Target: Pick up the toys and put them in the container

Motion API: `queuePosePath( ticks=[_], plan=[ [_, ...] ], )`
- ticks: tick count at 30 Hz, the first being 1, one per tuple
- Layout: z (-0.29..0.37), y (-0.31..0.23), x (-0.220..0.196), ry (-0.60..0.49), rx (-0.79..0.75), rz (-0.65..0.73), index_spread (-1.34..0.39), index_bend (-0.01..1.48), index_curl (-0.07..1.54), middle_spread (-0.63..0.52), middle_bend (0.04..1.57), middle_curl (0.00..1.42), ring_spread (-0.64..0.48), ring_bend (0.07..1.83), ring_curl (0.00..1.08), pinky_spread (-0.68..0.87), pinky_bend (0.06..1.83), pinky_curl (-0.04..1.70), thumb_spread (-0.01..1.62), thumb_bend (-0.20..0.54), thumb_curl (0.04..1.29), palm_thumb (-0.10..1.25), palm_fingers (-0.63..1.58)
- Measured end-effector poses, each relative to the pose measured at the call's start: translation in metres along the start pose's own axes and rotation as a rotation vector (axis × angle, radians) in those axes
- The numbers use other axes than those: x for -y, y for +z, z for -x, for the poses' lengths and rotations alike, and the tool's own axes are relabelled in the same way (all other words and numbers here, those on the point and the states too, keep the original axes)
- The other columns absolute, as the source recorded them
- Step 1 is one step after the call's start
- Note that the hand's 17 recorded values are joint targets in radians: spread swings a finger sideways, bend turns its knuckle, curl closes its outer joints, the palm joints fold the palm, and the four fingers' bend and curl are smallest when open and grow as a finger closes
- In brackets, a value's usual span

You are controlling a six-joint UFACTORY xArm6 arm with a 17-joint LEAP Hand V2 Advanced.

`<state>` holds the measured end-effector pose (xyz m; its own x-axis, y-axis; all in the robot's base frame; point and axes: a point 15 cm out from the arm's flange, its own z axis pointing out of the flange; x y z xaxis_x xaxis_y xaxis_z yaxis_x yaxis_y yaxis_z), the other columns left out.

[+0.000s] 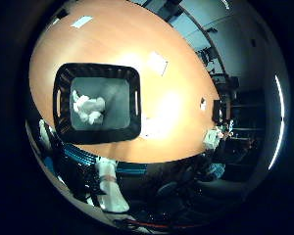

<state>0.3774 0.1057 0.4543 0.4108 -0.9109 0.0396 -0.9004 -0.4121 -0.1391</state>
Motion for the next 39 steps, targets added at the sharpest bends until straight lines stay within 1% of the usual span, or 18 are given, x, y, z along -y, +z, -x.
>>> queuePosePath(
  ticks=[6,14,18,20,22,29,34,36,39],
  plan=[
    [-0.074,-0.003,-0.027,0.081,-0.036,0.036,-0.38,0.16,0.31,-0.02,0.28,0.38,0.1,0.39,0.29,0.47,0.4,0.44,1.02,-0.027,0.28,0.48,0.21],
    [-0.172,-0.003,-0.079,0.206,-0.098,0.073,-0.37,0.16,0.29,0.0,0.26,0.36,0.15,0.35,0.26,0.45,0.37,0.38,1.02,-0.026,0.28,0.47,0.19],
    [-0.214,0.002,-0.101,0.268,-0.118,0.071,-0.37,0.16,0.28,0.01,0.25,0.36,0.16,0.34,0.26,0.45,0.37,0.36,1.02,-0.028,0.28,0.46,0.19],
    [-0.231,0.016,-0.114,0.296,-0.119,0.082,-0.36,0.16,0.28,0.01,0.25,0.36,0.16,0.33,0.26,0.44,0.37,0.35,1.02,-0.026,0.28,0.46,0.19],
    [-0.24,0.037,-0.127,0.315,-0.106,0.108,-0.36,0.16,0.28,0.01,0.24,0.35,0.16,0.33,0.25,0.44,0.37,0.34,1.02,-0.026,0.28,0.46,0.19],
    [-0.259,0.099,-0.158,0.33,-0.084,0.147,-0.36,0.16,0.27,0.02,0.23,0.35,0.16,0.32,0.25,0.43,0.37,0.32,1.03,-0.025,0.28,0.47,0.18],
    [-0.255,0.144,-0.179,0.332,-0.049,0.187,-0.36,0.16,0.27,0.02,0.23,0.35,0.17,0.31,0.25,0.43,0.36,0.32,1.02,-0.024,0.28,0.48,0.18],
    [-0.254,0.163,-0.185,0.336,-0.036,0.199,-0.36,0.16,0.27,0.02,0.22,0.35,0.18,0.31,0.25,0.43,0.36,0.31,1.02,-0.025,0.28,0.49,0.18],
    [-0.26,0.175,-0.187,0.344,-0.038,0.197,-0.35,0.15,0.27,0.03,0.2,0.35,0.18,0.32,0.25,0.43,0.37,0.31,1.03,-0.024,0.28,0.49,0.16]
  ],
)
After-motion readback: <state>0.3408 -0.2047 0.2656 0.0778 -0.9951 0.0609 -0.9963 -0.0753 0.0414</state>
